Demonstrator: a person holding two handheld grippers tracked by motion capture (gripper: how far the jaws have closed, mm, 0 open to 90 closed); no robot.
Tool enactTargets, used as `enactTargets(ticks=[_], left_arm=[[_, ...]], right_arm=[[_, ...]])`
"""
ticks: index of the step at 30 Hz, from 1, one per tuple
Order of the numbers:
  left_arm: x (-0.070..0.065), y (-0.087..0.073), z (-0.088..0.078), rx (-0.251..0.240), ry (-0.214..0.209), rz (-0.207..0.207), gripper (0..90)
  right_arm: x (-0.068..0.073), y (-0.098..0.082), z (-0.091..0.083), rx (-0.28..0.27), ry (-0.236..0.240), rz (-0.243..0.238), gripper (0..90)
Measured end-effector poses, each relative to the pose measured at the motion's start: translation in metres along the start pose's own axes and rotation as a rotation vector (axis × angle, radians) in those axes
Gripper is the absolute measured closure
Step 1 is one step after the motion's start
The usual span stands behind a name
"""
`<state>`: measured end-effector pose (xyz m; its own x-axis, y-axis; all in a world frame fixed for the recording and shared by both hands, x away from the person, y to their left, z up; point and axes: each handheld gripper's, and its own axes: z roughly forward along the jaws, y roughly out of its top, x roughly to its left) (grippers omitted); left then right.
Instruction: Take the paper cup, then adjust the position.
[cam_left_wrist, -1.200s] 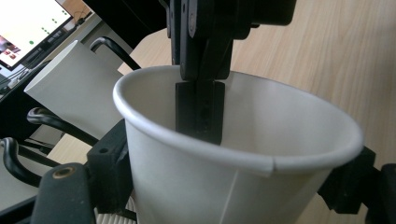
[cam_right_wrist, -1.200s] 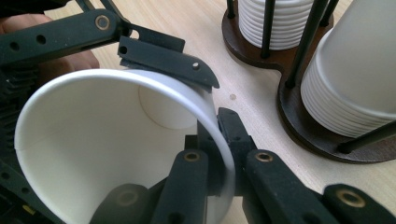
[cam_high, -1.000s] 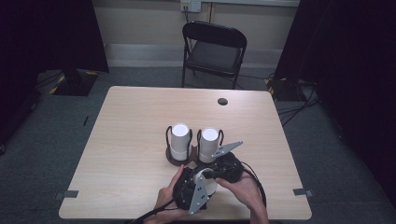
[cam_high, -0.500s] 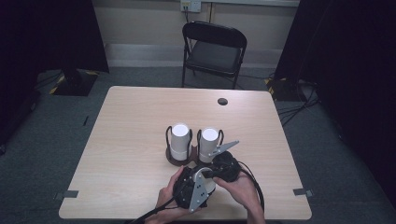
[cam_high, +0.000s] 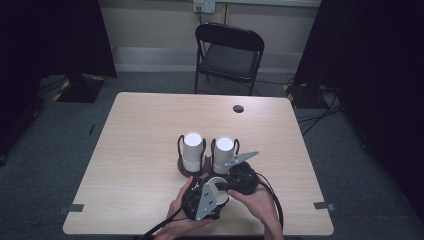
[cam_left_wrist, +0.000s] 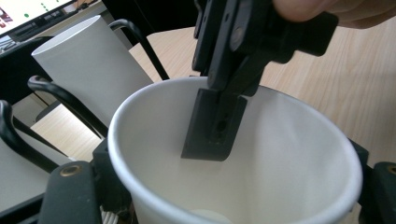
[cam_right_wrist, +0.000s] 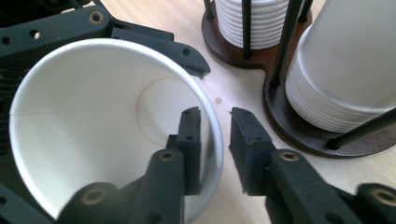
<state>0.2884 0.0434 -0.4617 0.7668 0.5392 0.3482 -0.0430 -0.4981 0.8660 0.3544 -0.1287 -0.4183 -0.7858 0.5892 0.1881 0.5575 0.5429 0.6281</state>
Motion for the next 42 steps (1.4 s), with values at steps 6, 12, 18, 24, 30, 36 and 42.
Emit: enactTargets(ticks=[6, 12, 18, 24, 30, 36, 42], left_arm=[[0.005, -0.003, -0.002, -0.016, 0.006, -0.055, 23.1], [0.01, -0.006, -0.005, -0.006, 0.022, -0.099, 23.2], [0.017, -0.008, -0.009, -0.018, 0.02, -0.151, 23.3], [0.022, -0.013, -0.013, -0.036, -0.011, -0.193, 23.2], [0.028, -0.018, -0.017, -0.044, -0.004, -0.233, 23.2], [0.035, -0.022, -0.025, -0.048, 0.001, -0.251, 23.2], [0.047, -0.027, -0.036, -0.066, 0.029, -0.289, 23.2]], right_arm=[[0.0, -0.004, -0.006, -0.092, -0.017, -0.021, 65.0], [0.001, -0.007, -0.011, -0.177, -0.028, -0.034, 63.2], [0.003, -0.009, -0.013, -0.251, -0.024, -0.044, 62.4], [0.002, -0.013, -0.012, -0.302, 0.004, -0.017, 59.1], [0.0, -0.02, -0.017, -0.393, 0.006, 0.004, 54.8], [-0.002, -0.03, -0.024, -0.472, -0.016, 0.017, 48.9], [-0.008, -0.041, -0.029, -0.534, -0.079, 0.048, 45.5]])
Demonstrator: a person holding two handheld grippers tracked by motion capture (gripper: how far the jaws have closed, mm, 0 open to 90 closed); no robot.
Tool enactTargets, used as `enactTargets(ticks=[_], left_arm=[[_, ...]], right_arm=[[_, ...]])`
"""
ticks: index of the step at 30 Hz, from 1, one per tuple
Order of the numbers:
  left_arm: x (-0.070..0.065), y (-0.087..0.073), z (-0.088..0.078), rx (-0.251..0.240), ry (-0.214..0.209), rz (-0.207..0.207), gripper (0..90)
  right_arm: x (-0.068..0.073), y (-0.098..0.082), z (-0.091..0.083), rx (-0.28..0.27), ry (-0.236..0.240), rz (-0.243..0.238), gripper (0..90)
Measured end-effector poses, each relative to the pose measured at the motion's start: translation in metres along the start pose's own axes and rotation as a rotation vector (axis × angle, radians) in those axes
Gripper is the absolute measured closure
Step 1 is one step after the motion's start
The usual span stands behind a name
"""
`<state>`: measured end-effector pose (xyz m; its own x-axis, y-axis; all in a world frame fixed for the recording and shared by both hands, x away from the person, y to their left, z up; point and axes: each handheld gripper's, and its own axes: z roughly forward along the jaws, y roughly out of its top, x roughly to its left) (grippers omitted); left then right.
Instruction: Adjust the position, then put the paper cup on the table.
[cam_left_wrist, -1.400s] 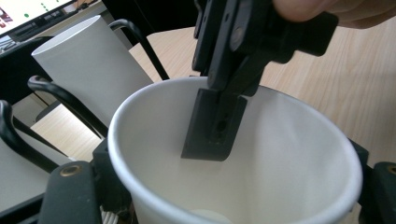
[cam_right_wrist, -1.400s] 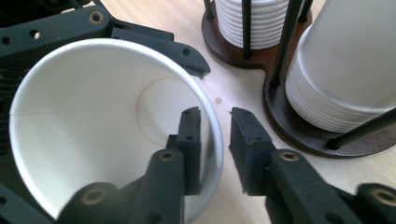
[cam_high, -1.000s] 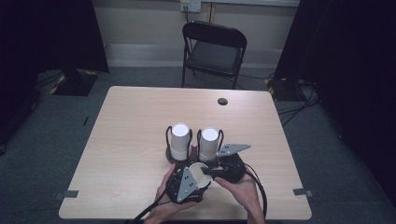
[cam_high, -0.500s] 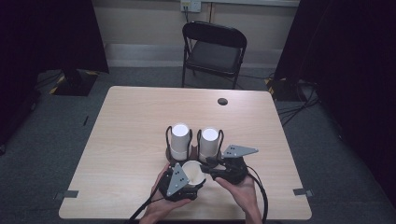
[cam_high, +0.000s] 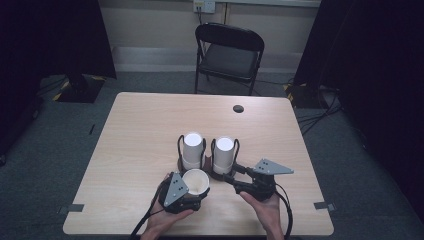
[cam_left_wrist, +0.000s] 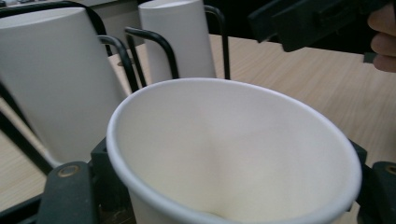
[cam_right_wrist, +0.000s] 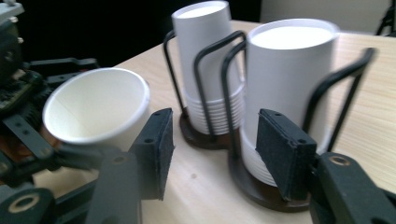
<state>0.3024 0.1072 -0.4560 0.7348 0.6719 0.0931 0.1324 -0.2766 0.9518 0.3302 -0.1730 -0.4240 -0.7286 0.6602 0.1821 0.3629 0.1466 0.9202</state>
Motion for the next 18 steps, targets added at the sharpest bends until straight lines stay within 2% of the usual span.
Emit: enactTargets(ticks=[1, 2, 4, 14, 18], left_arm=[[0.002, 0.0, -0.002, -0.008, 0.003, -0.01, 23.2], [0.006, 0.001, -0.004, -0.009, 0.007, -0.014, 23.2], [0.011, 0.002, -0.006, -0.033, 0.006, -0.047, 23.1], [0.033, -0.001, -0.019, -0.048, 0.051, -0.092, 23.0], [0.043, -0.001, -0.024, -0.05, 0.08, -0.092, 23.0]], right_arm=[[-0.001, -0.001, -0.002, -0.006, -0.014, 0.007, 45.0], [-0.003, -0.003, -0.003, -0.016, -0.011, 0.022, 44.9], [-0.006, -0.007, -0.005, -0.041, 0.0, 0.045, 44.1], [-0.018, -0.024, -0.019, -0.126, -0.115, 0.088, 34.4], [-0.025, -0.032, -0.021, -0.139, -0.157, 0.108, 31.8]])
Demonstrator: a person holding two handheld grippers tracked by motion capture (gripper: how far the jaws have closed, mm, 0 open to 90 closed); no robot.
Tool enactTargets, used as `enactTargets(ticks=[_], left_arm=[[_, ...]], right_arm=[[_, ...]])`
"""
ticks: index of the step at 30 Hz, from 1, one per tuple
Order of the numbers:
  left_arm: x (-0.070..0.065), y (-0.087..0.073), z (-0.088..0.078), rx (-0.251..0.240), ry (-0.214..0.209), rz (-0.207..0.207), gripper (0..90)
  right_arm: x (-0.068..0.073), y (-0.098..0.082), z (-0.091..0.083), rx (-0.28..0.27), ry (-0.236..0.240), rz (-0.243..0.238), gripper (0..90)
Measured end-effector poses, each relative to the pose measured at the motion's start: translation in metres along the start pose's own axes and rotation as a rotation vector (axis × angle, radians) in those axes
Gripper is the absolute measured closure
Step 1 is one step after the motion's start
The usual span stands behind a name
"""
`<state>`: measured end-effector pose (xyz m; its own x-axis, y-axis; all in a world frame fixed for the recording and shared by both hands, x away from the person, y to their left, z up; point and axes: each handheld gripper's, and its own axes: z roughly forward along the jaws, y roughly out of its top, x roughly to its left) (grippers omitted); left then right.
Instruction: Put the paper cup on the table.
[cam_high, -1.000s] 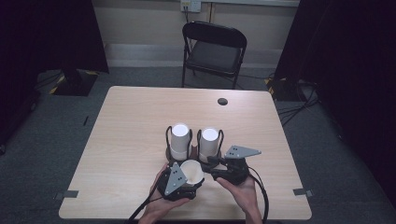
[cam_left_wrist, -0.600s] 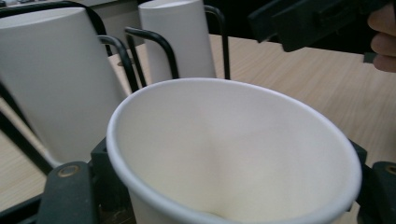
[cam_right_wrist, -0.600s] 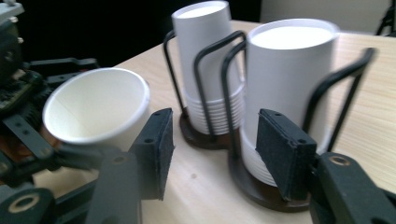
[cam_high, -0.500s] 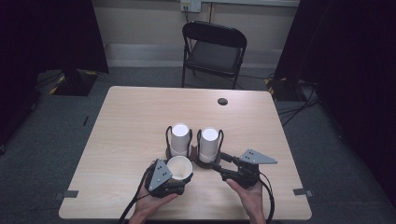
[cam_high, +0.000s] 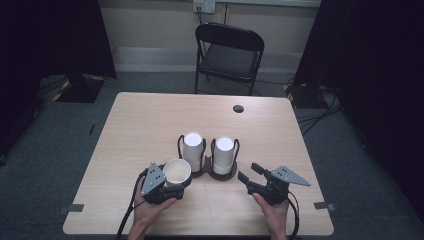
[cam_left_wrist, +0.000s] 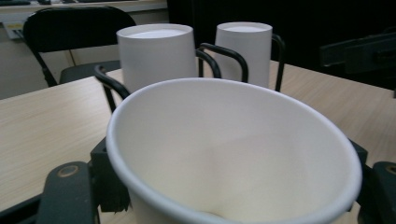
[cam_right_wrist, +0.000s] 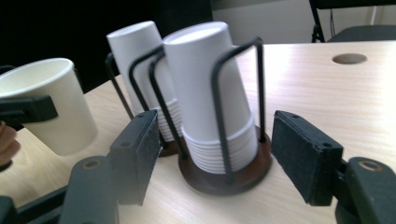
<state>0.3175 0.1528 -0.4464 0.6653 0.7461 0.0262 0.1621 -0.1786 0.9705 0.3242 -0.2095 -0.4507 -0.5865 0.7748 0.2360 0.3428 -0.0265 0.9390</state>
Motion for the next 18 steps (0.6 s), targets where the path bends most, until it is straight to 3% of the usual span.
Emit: enactTargets(ticks=[9, 12, 16, 18], left_arm=[[0.025, 0.003, -0.002, -0.045, 0.041, -0.071, 22.9], [0.032, 0.003, -0.001, -0.027, 0.122, -0.075, 23.0], [0.043, 0.004, 0.0, -0.032, 0.154, -0.096, 23.0], [0.049, 0.005, 0.002, -0.035, 0.174, -0.105, 23.1]], right_arm=[[-0.016, -0.015, -0.004, -0.016, -0.118, 0.001, 22.8], [-0.02, -0.02, -0.004, -0.02, -0.158, 0.007, 20.4], [-0.022, -0.027, -0.005, -0.023, -0.183, -0.013, 15.1], [-0.024, -0.03, -0.005, -0.029, -0.193, 0.007, 15.2]])
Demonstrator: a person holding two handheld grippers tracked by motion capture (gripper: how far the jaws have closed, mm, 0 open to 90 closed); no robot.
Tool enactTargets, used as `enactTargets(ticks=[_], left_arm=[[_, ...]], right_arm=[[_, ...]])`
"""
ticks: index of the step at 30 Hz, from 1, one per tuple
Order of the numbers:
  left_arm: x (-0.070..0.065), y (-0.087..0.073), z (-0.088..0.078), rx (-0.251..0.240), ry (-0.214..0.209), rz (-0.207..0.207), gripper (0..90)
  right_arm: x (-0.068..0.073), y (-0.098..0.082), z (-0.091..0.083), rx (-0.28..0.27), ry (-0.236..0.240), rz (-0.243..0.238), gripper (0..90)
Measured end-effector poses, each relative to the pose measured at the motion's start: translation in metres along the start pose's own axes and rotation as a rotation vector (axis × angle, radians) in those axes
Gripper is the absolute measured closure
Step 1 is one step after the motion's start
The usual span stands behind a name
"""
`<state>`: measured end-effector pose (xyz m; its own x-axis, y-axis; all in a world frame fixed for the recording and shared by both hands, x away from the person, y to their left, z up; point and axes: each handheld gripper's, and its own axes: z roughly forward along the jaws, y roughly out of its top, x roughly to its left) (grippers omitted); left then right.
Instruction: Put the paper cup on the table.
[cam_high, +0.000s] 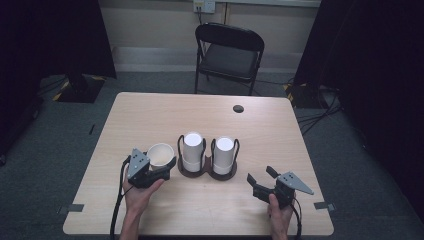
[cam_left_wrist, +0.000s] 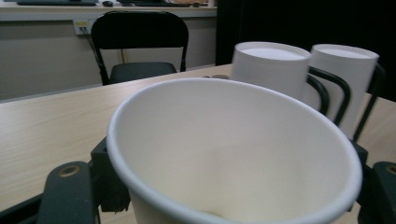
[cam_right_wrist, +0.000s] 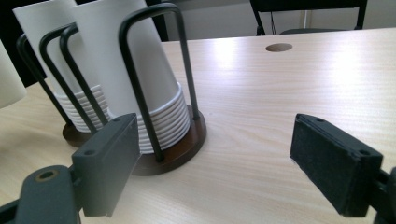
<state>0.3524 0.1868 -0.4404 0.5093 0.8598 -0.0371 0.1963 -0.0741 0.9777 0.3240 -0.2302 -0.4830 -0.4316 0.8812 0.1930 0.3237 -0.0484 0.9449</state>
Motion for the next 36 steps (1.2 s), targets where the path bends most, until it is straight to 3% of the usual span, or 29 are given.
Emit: enactTargets(ticks=[4, 14, 17, 23, 27, 32, 36], left_arm=[[0.01, 0.005, 0.005, -0.005, 0.04, 0.007, 23.0], [0.022, 0.017, 0.021, 0.007, 0.067, 0.043, 22.7], [0.029, 0.018, 0.028, -0.001, 0.055, 0.014, 22.6], [0.043, 0.013, 0.044, 0.019, 0.09, -0.007, 22.0], [0.051, 0.008, 0.056, 0.049, 0.105, 0.013, 21.6], [0.066, -0.003, 0.067, 0.095, 0.11, -0.028, 21.0], [0.07, -0.009, 0.071, 0.099, 0.12, -0.039, 20.9]], right_arm=[[-0.003, -0.005, 0.0, -0.007, -0.024, -0.004, 15.1], [-0.002, -0.011, 0.004, -0.005, -0.076, -0.029, 15.2], [-0.001, -0.011, 0.003, -0.018, -0.079, -0.037, 14.9], [-0.002, -0.012, 0.002, -0.036, -0.084, -0.021, 13.9], [-0.002, -0.012, 0.001, -0.04, -0.083, -0.021, 13.9], [-0.003, -0.012, 0.001, -0.038, -0.075, -0.014, 14.0], [-0.003, -0.012, 0.002, -0.035, -0.07, -0.014, 14.1]])
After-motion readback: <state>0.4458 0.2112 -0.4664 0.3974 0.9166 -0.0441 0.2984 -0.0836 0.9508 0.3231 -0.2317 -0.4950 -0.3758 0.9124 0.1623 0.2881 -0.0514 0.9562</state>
